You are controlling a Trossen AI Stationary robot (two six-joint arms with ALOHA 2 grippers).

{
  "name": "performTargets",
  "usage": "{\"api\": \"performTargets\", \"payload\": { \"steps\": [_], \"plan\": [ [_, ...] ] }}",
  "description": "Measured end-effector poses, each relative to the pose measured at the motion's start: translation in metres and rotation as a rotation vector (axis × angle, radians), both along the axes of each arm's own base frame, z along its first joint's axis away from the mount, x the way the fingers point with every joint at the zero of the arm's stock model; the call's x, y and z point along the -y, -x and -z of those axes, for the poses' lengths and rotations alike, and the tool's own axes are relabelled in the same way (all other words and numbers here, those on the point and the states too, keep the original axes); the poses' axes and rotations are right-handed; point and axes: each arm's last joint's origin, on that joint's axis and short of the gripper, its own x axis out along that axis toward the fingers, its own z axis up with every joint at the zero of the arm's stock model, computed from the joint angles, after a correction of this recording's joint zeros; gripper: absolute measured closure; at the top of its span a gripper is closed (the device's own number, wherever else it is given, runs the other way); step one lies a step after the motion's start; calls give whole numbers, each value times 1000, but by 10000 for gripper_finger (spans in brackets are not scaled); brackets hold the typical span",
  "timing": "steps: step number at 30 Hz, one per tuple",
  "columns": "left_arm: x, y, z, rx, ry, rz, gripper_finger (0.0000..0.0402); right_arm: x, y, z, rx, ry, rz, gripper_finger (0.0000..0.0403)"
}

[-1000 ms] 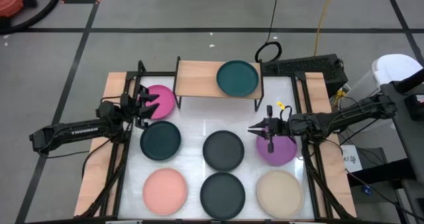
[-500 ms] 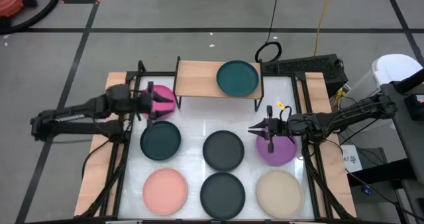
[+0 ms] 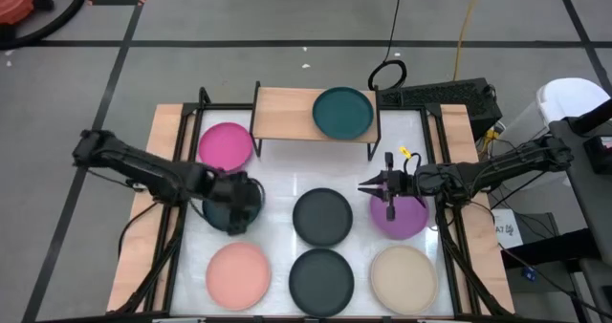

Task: Place and stack plates onto a shelf
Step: Stack the green plate on the green plate

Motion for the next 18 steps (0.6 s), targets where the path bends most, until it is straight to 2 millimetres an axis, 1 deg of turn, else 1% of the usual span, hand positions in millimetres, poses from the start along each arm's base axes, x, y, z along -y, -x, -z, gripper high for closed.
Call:
{"api": "performTargets", "payload": {
  "steps": [4,7,11,18],
  "plan": [
    [21,-15,13,-52,77,-116,220,0,0,0,0,0,0,358],
    [29,-18,28,-135,92,-199,220,0,0,0,0,-2,1,358],
    [29,-19,42,-226,93,-317,220,0,0,0,2,-30,7,358],
    [29,-23,62,-323,59,-409,220,0,0,0,2,-30,8,358]
  ]
}}
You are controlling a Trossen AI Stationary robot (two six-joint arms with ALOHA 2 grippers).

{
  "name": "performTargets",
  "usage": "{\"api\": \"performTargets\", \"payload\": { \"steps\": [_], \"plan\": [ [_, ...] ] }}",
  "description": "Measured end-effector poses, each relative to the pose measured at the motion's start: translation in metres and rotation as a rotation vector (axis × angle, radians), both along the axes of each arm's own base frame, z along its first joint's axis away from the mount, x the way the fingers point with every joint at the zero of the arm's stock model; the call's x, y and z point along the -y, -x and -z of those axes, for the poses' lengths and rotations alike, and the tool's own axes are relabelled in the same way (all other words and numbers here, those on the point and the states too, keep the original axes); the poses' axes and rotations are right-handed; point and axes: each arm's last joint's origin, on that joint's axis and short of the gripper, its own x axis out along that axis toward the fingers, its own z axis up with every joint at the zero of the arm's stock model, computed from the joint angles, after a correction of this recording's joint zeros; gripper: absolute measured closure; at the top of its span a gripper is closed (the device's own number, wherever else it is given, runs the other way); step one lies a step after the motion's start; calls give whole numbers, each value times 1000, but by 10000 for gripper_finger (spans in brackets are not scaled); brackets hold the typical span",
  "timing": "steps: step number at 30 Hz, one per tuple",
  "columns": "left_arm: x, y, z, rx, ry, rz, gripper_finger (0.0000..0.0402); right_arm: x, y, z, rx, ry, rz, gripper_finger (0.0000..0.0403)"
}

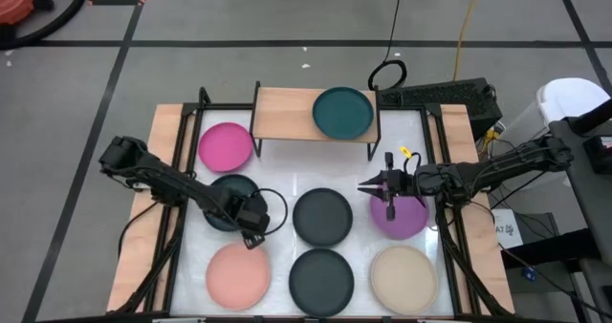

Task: Place and stack plates onto a shelf
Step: Stack the green plate on the green plate

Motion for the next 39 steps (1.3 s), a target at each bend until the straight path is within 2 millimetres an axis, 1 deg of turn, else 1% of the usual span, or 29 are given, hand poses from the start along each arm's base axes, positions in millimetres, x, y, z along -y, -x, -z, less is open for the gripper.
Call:
{"api": "performTargets", "payload": {
  "steps": [5,7,9,12,13,14,18,22,24,27,30,33,36,38,39],
  "plan": [
    [1,-2,16,-73,-25,-20,221,0,0,0,0,-13,3,358],
    [0,-3,21,-102,-31,-45,234,0,0,0,1,-20,5,358],
    [0,-3,25,-120,-23,-82,267,0,0,0,1,-21,5,358],
    [1,-4,24,-116,-9,-115,353,0,0,0,1,-22,5,358],
    [0,-3,22,-111,-14,-123,373,0,0,0,1,-22,5,358],
    [0,-2,19,-104,-16,-127,381,0,0,0,1,-22,6,358],
    [0,-1,6,-79,-25,-111,390,0,0,0,1,-22,5,358],
    [3,-9,-25,2,0,-70,392,0,0,0,2,-22,6,358],
    [5,-14,-44,58,17,-19,392,0,0,0,1,-21,6,358],
    [12,-24,-80,188,30,104,392,0,0,0,1,-22,6,358],
    [17,-28,-115,252,-36,209,392,0,0,0,1,-18,5,358],
    [17,-34,-152,380,-182,306,392,0,0,0,0,3,0,358],
    [7,-39,-182,465,-470,391,392,0,0,0,-1,16,-3,358],
    [-4,-45,-199,495,-677,410,392,0,0,0,-2,28,-6,358],
    [-11,-49,-206,510,-750,414,393,0,0,0,-2,31,-6,358]
  ]
}}
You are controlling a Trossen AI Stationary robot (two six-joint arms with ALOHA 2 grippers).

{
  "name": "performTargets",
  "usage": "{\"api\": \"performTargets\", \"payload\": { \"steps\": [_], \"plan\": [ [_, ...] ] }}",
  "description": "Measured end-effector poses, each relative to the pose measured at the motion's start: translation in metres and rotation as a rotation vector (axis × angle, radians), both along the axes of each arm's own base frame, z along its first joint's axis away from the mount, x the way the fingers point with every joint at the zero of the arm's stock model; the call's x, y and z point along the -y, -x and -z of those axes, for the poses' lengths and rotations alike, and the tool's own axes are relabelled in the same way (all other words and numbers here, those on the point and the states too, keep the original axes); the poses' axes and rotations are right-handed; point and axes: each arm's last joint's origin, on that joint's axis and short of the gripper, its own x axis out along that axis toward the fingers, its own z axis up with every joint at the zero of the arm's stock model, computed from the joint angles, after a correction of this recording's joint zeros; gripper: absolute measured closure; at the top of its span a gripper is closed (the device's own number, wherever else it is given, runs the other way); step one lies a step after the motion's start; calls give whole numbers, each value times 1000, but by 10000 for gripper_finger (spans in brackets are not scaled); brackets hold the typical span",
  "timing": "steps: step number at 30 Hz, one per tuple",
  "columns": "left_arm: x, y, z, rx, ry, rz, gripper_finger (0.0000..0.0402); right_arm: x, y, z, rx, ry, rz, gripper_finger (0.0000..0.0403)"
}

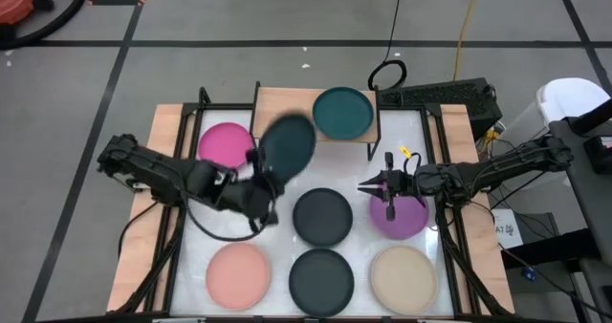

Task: Place and stack plates onto a shelf
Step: Stack the green plate on the green plate

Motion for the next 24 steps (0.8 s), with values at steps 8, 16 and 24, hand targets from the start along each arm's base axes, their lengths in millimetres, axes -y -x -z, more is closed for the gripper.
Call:
{"api": "performTargets", "payload": {
  "steps": [8,16,24],
  "plan": [
    [-103,-35,-33,157,-119,93,393,0,0,0,-2,25,-5,358],
    [-169,-62,-13,58,-160,171,393,0,0,1,-8,28,-4,358],
    [-185,-102,40,-136,-218,251,393,0,0,-1,6,28,-2,358]
  ]
}}
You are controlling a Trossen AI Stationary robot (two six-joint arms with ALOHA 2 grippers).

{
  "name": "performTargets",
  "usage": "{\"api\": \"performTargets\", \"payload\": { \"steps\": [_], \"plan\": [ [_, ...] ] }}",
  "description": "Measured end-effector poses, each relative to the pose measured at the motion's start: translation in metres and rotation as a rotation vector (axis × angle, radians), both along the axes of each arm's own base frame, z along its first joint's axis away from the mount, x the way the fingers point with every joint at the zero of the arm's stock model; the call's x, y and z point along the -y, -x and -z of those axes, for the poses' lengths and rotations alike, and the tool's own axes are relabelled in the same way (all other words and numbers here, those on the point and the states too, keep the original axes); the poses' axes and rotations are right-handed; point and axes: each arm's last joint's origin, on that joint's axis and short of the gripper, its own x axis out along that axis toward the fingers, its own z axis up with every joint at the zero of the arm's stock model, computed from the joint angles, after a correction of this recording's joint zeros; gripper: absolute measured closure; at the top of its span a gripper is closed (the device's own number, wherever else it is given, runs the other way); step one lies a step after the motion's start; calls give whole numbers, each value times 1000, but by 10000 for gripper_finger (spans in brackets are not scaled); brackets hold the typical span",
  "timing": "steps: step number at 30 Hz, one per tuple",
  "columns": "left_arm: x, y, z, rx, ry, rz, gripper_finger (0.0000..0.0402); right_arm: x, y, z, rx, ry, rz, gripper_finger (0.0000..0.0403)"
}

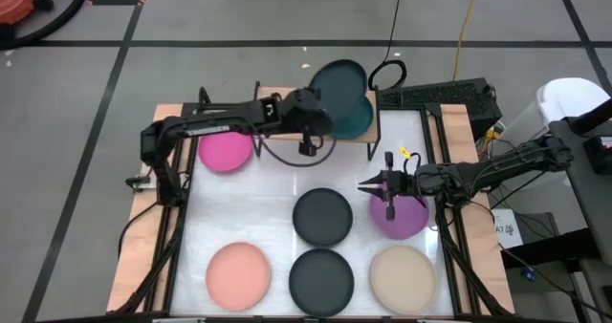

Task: Place and stack plates onto a shelf
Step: Stack the green plate on the green plate, then stack the top black plate on the green plate

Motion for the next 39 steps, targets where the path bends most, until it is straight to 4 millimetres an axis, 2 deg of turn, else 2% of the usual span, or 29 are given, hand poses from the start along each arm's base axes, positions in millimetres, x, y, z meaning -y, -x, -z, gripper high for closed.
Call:
{"api": "performTargets", "payload": {
  "steps": [5,8,11,24,34,39],
  "plan": [
    [-10,-15,26,-54,-8,7,393,0,0,0,0,1,0,358],
    [-12,-18,33,-65,-6,7,393,0,0,0,0,1,0,358],
    [-12,-19,33,-64,-1,10,379,0,0,0,0,1,0,358],
    [-5,-21,33,-52,21,22,271,0,0,0,-1,0,-1,358],
    [-3,-20,33,-49,38,-28,224,0,0,0,-1,-3,-1,358],
    [6,-4,12,-52,5,-87,210,0,0,2,-19,-17,3,358]
  ]
}}
